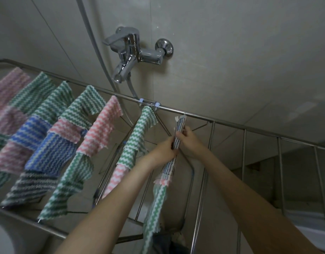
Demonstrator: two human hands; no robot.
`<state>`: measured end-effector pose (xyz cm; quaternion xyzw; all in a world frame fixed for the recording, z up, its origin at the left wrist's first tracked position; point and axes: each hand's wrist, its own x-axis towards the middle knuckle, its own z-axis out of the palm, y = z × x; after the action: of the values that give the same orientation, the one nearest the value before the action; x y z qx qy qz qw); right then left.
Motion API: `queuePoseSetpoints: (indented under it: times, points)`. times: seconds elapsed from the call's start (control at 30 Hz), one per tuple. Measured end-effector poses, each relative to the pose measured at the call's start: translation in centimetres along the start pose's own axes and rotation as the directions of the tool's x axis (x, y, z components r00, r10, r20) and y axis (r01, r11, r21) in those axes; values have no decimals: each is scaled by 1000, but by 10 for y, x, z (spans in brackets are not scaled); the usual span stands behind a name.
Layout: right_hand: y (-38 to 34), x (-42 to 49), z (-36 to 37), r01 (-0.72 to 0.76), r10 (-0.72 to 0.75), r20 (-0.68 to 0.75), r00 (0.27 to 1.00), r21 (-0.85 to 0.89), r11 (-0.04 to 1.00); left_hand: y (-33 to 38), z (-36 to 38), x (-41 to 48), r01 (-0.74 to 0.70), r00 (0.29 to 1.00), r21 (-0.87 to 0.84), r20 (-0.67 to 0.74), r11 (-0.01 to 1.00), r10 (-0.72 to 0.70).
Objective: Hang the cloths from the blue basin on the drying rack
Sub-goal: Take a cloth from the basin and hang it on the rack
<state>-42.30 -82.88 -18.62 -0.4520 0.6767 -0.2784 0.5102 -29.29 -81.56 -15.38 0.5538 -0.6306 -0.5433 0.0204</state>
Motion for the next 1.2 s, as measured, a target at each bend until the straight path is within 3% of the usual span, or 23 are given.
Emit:
queuePoseSetpoints:
  times: [0.1,0.2,0.37,0.5,0.6,0.8,1.0,1.2]
  points:
    - [-4,-8,-1,76,-80,-84,993,-40,996,6,-3,-13,3,995,66,-103,998,3]
    - [-21,-24,0,174,-204,-114,972,-230,958,8,-8,-33,-2,975,123,-219,992,30]
    - [-57,-64,26,418,-436,67,898,-446,791,-4,-21,-89,50,898,165,-438,985,28]
    - [-80,-103,75,616,-569,255,782,-459,641,-33,-26,-156,138,768,123,-640,983,-27]
    - [-99,-151,136,800,-648,470,599,-372,470,-71,-25,-235,261,600,26,-787,965,-141]
    - [-118,-244,244,960,-621,746,242,-92,263,-136,-5,-371,410,287,-232,-885,882,-366]
    - [-125,-367,355,955,-517,842,-152,261,143,-195,41,-503,446,-31,-523,-820,726,-572]
    - [-88,-528,465,853,-287,841,-459,507,121,-261,115,-627,383,-315,-783,-609,489,-728]
